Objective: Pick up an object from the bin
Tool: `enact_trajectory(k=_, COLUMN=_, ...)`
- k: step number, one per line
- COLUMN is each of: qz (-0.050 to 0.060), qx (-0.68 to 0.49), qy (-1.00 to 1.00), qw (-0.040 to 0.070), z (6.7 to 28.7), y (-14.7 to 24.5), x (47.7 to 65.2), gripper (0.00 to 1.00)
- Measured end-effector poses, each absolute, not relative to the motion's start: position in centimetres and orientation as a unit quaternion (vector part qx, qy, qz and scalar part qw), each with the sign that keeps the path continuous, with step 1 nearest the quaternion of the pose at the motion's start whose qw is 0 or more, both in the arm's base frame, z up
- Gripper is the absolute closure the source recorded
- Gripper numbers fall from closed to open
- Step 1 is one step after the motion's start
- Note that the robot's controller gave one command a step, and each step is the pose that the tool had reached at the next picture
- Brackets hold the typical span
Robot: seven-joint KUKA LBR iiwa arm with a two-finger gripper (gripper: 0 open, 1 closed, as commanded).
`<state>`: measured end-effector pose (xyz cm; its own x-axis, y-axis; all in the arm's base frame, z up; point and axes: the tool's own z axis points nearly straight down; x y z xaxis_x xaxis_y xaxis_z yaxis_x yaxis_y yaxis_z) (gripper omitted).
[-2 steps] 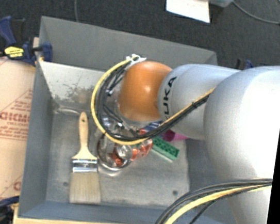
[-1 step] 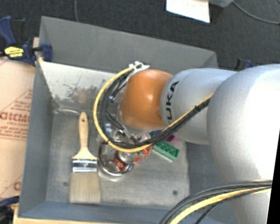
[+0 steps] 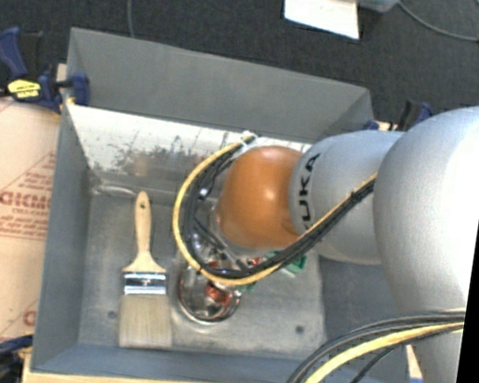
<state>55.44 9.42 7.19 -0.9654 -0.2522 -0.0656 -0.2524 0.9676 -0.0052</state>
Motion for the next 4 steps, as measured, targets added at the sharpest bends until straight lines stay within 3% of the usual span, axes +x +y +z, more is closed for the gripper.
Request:
enact_trajectory(k=1, qz=0.001, qx=-0.154, qy=0.987, qw=0.037, z=7.1, y=8.9, x=58.4, gripper=0.00)
enact_trajectory(k=2, qz=0.001, qx=-0.153, qy=0.987, qw=0.037, z=7.1, y=8.9, x=58.4, gripper=0.00)
enact_trajectory(k=3, qz=-0.005, qx=-0.309, qy=0.950, qw=0.040, z=7.2, y=9.0, x=56.3, gripper=1.00)
enact_trajectory(k=4, qz=-0.005, qx=-0.309, qy=0.950, qw=0.040, z=7.2, y=9.0, x=56.3, gripper=1.00)
